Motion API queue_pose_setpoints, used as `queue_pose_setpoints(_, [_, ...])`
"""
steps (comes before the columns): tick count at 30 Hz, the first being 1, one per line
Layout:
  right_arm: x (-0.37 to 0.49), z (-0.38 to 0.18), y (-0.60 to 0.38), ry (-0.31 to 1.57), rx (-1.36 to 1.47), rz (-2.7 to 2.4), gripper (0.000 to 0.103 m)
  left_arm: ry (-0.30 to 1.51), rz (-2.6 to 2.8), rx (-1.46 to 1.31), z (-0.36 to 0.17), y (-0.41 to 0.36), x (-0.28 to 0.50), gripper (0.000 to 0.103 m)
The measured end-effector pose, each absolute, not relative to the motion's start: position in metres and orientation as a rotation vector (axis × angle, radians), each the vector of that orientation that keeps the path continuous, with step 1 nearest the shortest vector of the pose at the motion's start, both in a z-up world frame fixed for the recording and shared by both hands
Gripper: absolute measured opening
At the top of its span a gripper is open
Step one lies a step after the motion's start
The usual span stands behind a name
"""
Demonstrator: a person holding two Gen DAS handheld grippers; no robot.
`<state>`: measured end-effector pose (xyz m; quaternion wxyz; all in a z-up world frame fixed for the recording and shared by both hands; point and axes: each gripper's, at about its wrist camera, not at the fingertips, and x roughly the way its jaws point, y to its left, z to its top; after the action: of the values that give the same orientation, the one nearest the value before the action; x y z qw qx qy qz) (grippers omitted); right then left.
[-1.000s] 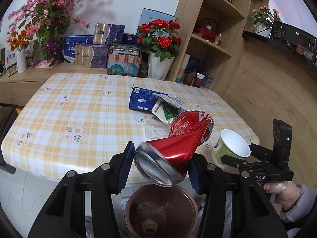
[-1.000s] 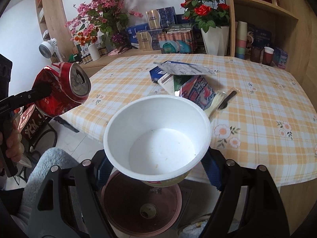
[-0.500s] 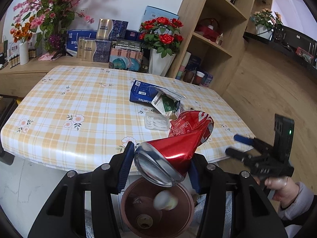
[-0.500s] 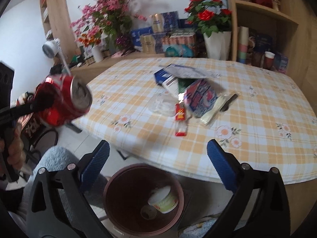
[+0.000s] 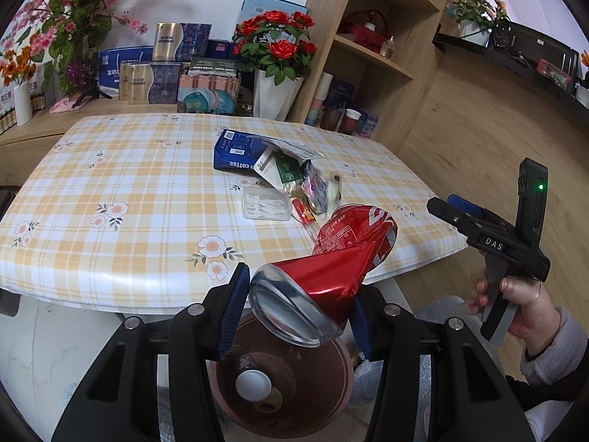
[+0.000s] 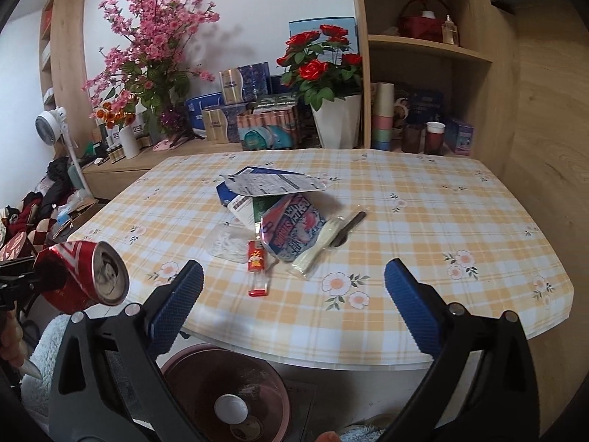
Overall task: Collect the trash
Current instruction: 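Drop the cup into the bin with the right tool while the left tool drops the can, then grasp the clear plastic floss box with the left tool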
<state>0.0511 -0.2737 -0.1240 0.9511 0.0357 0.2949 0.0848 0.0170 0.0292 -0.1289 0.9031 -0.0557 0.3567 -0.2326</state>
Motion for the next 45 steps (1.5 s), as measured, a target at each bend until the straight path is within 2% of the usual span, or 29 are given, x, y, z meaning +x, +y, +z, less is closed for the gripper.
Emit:
queue_pose_setpoints(3, [0.052,-0.126,-0.275,0.604,0.078,0.173,0.097,0.755,-0.493,-0.111,-0.132,0.026,0.018,0.051])
queue_pose_setpoints(5, [0.050,-0.128,-0.274,0.605,0.071,0.171,0.097,0.756,-0.497,-0.124,-0.133,0.026,0.018,0.072])
queue_pose_setpoints(9, [0.049,-0.129,-0.273,0.602,0.058,0.163,0.097,0.715,-0.449,-0.119,-0.127,0.032,0.017,0.083])
queue_pose_setpoints(11, [0.049,-0.129,-0.273,0.599,0.057,0.160,0.097,0.689,-0.395,-0.105,-0.123,0.036,0.018,0.093])
queue_pose_setpoints(14, [0.048,-0.130,-0.275,0.589,0.063,0.166,0.097,0.654,-0.332,-0.107,-0.118,0.046,0.020,0.097])
queue_pose_setpoints(28, [0.059,-0.139,-0.281,0.619,0.107,0.166,0.097,0.548,-0.199,-0.038,-0.104,0.066,0.045,0.097])
queue_pose_setpoints(36, [0.074,-0.148,-0.287,0.641,0.120,0.161,0.097,0.579,-0.219,-0.026,-0.104,0.046,0.073,0.097])
queue_pose_setpoints(45, [0.105,-0.173,-0.297,0.715,0.144,0.151,0.097,0.725,-0.228,-0.045,-0.138,0.020,0.123,0.097])
